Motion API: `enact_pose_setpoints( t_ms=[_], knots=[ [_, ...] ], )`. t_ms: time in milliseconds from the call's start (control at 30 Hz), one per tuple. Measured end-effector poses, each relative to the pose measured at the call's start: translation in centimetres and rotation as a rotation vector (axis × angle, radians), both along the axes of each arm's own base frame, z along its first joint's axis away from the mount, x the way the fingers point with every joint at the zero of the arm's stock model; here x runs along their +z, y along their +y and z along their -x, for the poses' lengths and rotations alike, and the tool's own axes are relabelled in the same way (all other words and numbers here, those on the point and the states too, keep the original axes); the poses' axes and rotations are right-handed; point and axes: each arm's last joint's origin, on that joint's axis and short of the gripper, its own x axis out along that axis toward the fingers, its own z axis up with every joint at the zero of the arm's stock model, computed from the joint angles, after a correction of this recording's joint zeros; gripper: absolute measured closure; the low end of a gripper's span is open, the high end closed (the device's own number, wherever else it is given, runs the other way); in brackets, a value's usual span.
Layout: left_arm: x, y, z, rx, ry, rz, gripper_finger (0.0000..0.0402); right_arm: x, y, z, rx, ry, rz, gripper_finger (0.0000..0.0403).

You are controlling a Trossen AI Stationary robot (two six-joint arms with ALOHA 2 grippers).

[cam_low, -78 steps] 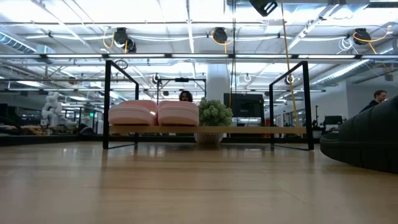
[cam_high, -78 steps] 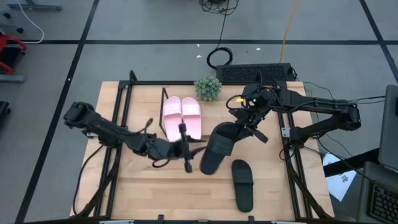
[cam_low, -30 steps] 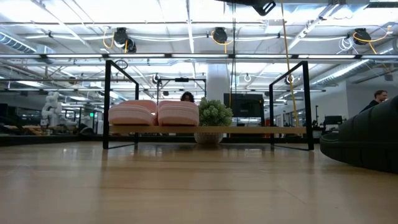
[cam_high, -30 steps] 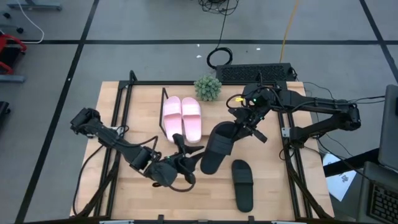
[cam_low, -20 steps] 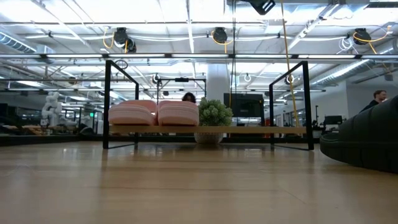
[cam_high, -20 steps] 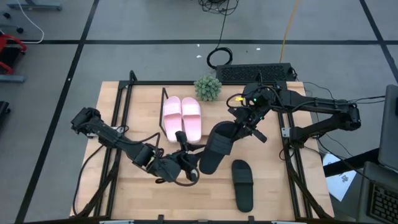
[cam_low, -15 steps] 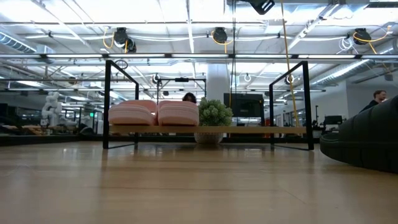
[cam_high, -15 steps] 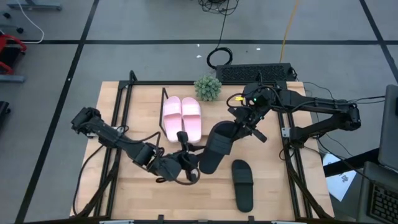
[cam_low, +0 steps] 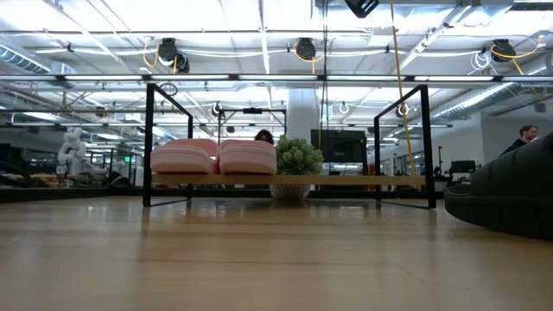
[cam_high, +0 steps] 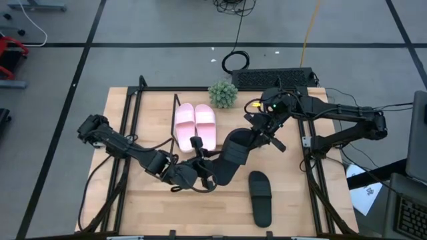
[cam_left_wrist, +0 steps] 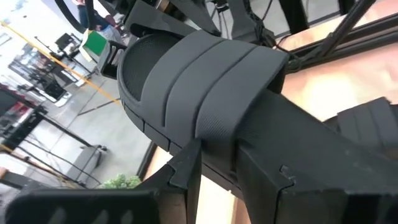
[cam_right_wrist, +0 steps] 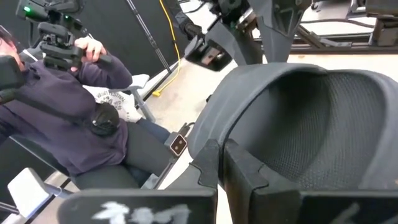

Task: Pick and place slides into the shelf
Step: Put the left black slipper on the shelf

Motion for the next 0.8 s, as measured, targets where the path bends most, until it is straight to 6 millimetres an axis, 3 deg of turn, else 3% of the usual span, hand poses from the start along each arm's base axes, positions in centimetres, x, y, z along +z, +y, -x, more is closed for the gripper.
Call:
enact_pose_setpoints(
  t_ms=[800],
  knots=[
    [1.8,0.2,-1.0,0.077,-0.160,-0.088,0.0300,0.5,1.6,-0.3,0.051,-0.045,-0.005,0.0403]
  ],
)
